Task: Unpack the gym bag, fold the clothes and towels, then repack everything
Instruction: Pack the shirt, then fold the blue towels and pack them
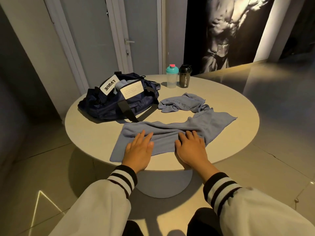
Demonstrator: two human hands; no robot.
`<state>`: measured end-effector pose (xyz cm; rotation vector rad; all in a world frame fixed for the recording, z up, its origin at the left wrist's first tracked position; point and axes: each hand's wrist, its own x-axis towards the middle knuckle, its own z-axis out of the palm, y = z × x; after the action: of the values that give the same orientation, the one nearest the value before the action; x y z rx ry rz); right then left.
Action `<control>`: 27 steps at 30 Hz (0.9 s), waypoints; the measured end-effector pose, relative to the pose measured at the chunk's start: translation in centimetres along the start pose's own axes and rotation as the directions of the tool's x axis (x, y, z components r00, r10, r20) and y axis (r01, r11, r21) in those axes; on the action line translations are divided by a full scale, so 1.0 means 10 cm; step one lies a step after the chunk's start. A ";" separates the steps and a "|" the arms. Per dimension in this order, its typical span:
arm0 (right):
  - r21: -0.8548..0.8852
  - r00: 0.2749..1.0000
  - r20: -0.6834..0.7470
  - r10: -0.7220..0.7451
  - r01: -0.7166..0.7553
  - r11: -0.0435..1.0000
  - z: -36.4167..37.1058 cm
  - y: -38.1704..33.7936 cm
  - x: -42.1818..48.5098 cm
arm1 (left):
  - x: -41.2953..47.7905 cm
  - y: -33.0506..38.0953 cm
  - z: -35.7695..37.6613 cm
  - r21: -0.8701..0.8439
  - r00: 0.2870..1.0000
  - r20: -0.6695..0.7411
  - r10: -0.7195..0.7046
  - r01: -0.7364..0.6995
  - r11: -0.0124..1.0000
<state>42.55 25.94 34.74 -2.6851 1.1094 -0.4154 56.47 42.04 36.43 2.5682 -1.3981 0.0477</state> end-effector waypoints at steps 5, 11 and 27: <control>-0.011 0.991 -0.062 -0.118 0.118 0.993 -0.05 -0.11 -0.11 | -0.08 -0.25 -0.07 -0.034 0.988 0.089 -0.129 0.133 0.991; 0.387 0.917 -0.149 -0.371 0.399 0.831 -0.14 -0.15 -0.24 | 0.00 0.21 -0.18 -0.246 0.994 -0.070 -0.082 0.063 0.967; 0.445 0.998 -0.057 -0.027 0.050 0.894 -0.27 0.08 -0.24 | 0.12 0.47 -0.02 -0.368 0.983 -0.183 0.024 -0.091 0.926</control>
<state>39.49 26.84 36.64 -2.3016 0.8459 -0.6580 53.22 38.60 37.65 2.1542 -1.2747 0.0139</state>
